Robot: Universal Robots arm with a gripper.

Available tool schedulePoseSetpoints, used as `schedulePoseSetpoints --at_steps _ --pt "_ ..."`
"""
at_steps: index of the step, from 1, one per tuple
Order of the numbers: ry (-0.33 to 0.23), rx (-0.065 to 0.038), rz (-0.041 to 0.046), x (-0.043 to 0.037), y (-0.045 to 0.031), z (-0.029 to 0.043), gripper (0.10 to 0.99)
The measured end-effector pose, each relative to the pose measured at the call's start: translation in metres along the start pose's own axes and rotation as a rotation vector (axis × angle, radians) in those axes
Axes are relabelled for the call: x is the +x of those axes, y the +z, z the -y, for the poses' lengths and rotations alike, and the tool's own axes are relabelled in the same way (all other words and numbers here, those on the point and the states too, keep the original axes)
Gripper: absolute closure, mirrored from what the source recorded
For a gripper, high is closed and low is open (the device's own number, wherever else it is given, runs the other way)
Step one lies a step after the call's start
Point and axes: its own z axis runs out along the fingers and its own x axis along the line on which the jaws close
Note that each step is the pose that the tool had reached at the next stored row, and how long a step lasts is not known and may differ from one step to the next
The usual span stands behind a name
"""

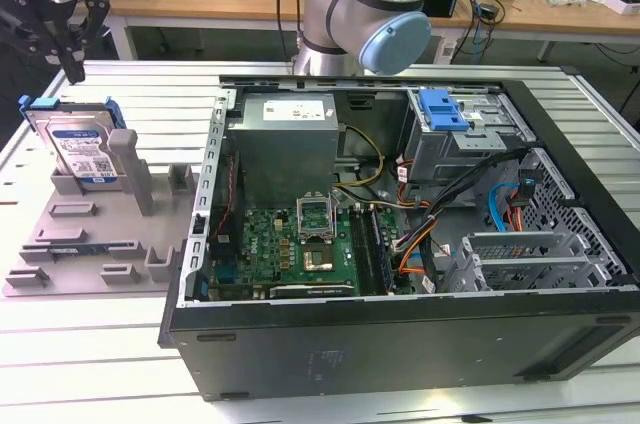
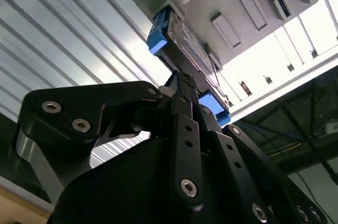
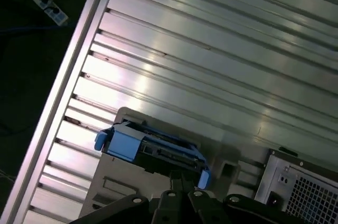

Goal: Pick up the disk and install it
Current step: 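Pick up the disk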

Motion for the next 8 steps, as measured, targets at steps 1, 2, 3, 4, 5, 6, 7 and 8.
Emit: schedulePoseSetpoints --at_steps 1,2,3,4,5,6,7,8 --pt "-0.021 0.0 -0.0009 0.0 0.0001 0.0 0.98" --pt "-0.051 -0.001 -0.0023 0.0 0.0002 0.0 0.98" --pt "-0.069 -0.001 -0.0031 0.0 0.0002 0.0 0.98" --pt "-0.088 -0.001 -0.0039 0.0 0.0003 0.0 0.98" --pt "-0.108 -0.001 -0.0048 0.0 0.0004 0.0 0.98" --pt "-0.132 -0.001 -0.0058 0.0 0.0005 0.0 0.98" --pt "-0.172 -0.002 -0.0076 0.0 0.0006 0.0 0.98" --pt "-0.211 -0.002 -0.0093 0.0 0.0008 0.0 0.98"
